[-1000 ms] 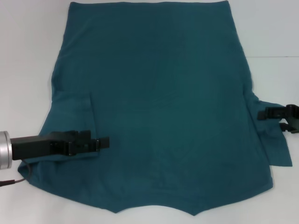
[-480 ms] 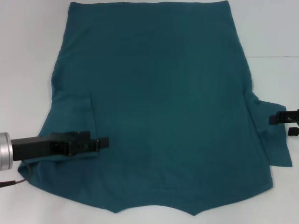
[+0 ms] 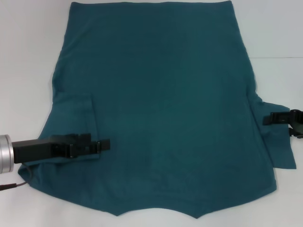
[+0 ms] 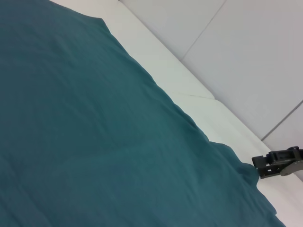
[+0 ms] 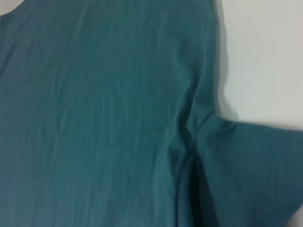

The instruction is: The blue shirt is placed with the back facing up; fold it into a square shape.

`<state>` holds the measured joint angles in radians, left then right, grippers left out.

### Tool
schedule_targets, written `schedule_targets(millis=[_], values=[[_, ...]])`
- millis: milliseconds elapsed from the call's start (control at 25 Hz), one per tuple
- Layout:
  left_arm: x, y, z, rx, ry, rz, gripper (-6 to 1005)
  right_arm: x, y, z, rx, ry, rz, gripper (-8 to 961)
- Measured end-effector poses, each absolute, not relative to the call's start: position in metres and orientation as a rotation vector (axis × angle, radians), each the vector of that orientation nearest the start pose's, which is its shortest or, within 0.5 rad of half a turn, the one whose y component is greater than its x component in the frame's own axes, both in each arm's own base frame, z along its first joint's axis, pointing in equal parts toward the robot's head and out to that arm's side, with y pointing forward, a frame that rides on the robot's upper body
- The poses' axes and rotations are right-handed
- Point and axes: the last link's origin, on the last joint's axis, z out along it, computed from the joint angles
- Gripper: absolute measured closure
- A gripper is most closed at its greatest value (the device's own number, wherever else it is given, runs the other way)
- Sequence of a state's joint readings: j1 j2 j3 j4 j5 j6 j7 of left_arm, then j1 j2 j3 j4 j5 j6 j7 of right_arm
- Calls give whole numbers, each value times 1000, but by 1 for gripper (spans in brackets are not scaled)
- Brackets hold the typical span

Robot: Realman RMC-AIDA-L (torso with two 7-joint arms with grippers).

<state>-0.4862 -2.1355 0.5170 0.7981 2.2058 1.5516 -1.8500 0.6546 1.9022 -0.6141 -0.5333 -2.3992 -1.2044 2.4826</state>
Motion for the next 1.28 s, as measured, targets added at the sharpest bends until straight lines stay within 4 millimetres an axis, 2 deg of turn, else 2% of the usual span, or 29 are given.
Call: schedule_targets(millis=[240,520,720,1160,1240,1280], values=[[-291,320,11,-2477,-1294,-643,38,333,385,50,-1911,1876,308,166],[-290,320,12,-2480,-1297,-645,38,332,386,55,-1900,1880,356,175],[-291,319,12,-2477,-1299,-644,38,332,386,55,-1896,1879,353,398],[-291,320,12,-2474,-1300,-642,37,332,388,58,-1907,1852,318,650],[-291,320,12,-2473,-1300,-642,37,332,390,61,-1912,1828,301,885],[-291,320,12,-2473,-1300,-642,37,332,391,62,-1914,1815,298,894]])
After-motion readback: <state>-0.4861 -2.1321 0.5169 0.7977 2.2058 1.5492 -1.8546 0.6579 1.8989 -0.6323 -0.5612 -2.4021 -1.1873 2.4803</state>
